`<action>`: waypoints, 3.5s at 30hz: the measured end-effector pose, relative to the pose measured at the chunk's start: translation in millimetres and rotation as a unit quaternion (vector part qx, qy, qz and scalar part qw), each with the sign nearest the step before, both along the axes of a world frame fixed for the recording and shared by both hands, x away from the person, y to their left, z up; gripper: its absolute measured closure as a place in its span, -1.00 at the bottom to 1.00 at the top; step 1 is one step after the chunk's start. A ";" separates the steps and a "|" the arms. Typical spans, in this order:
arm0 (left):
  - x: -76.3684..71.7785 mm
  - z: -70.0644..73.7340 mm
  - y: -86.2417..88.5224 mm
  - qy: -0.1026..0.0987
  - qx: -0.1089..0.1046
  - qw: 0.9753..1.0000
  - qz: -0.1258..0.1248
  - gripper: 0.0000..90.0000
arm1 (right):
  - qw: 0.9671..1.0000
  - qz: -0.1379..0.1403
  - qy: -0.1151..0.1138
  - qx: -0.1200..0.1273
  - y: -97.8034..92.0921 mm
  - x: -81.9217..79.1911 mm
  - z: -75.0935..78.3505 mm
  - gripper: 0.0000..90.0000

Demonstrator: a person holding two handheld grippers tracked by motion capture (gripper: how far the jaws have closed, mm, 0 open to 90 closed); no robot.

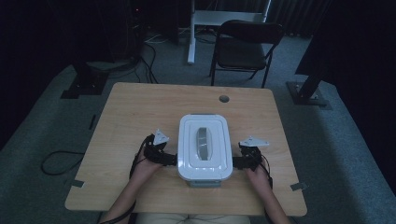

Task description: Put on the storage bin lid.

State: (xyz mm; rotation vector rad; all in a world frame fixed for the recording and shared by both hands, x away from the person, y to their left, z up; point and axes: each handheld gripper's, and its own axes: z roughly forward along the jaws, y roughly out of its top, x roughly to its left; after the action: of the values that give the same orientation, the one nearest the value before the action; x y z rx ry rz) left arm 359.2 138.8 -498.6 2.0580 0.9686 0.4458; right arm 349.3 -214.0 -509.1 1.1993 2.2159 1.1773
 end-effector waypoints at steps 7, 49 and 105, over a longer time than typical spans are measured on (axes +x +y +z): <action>3.4 -2.6 -2.9 -0.001 0.006 1.000 0.005 -0.98 | 1.000 -0.008 -0.007 0.002 0.5 -4.2 -0.7 -0.64; -17.5 -6.4 74.3 0.014 -0.034 0.998 0.041 -0.98 | 0.996 -0.089 -0.019 0.008 -47.5 -17.9 0.4 -0.72; -68.0 -23.9 191.9 0.070 0.028 0.955 0.286 -0.98 | 0.962 -0.263 0.044 -0.053 -120.1 -43.6 -18.6 -0.72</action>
State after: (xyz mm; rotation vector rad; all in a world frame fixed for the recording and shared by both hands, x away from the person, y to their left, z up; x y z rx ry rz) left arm 291.1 330.7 -522.4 1.8500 1.6651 0.6349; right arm 305.6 -334.1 -527.7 1.6792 1.8130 0.7901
